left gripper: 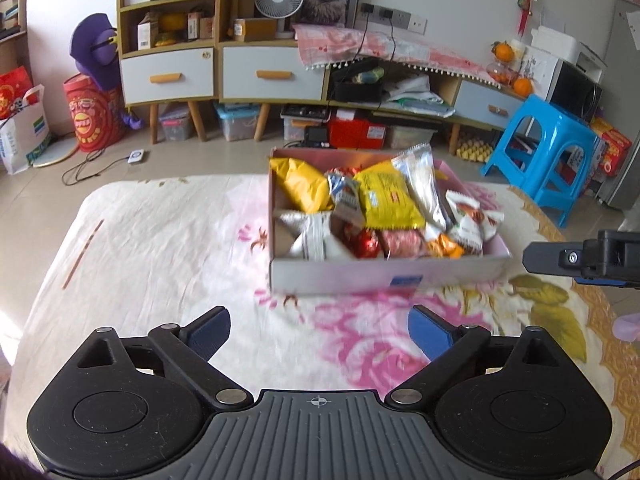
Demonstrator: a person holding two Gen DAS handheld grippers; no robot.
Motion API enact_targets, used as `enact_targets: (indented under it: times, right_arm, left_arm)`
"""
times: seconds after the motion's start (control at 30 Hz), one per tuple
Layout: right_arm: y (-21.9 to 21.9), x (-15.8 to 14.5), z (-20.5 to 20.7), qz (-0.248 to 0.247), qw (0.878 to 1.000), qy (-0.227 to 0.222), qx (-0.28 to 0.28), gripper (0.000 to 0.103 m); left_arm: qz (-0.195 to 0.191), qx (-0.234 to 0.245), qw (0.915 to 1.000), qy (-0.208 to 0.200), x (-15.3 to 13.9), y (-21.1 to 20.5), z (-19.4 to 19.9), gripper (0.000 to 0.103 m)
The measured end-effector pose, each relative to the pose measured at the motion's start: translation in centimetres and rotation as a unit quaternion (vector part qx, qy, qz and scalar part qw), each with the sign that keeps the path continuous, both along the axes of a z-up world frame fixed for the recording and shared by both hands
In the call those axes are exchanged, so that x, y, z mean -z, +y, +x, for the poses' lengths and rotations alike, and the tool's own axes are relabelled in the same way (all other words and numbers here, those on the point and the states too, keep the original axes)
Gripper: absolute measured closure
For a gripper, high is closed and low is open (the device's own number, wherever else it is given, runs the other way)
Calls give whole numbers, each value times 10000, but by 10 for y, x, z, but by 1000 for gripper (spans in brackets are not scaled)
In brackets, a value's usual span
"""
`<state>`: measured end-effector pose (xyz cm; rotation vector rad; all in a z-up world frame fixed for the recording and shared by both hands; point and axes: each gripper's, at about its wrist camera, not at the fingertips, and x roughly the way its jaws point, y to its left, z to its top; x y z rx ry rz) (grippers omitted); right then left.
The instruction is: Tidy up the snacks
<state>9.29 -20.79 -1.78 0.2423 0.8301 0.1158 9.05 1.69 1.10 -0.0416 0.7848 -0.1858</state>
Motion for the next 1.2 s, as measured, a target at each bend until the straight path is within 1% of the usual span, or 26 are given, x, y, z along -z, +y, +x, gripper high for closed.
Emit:
enact_targets:
  times: [0.1,0.2,0.33,0.4,0.53,0.67,0.9,1.2]
  right_arm:
    - [7,-1,-13,-257,9996,93,-15,17]
    - [13,-1,-29,-483,9988,22,-36,16]
    - [19,1,-42,-634,9979,-37,-86,15]
    - [21,1,-48,-722,9973,-34,-118,15]
    - [27,0,-58,-906,9957,-46,-194,13]
    - [35,0,-66,-1219,9920,-149,-305,12]
    - [46,5,-70,-1391,9896,-99,-366,11]
    - [54,5,-70,-1392,9896,-69,-366,11]
  left_arm:
    - [73,-90,9999,38,-2,2,-13,4]
    - [135,-114,9998,92,-5,4,-24,4]
    - [267,-121,9994,187,-8,5,-39,4]
    - [226,-165,9994,207,-7,7,-47,4]
    - [25,-250,9992,306,-8,11,-58,4]
    - [145,-432,9986,279,-12,12,-67,0]
    - [338,-522,9976,315,-14,7,-70,0]
    - [351,-662,9966,334,-17,8,-73,0]
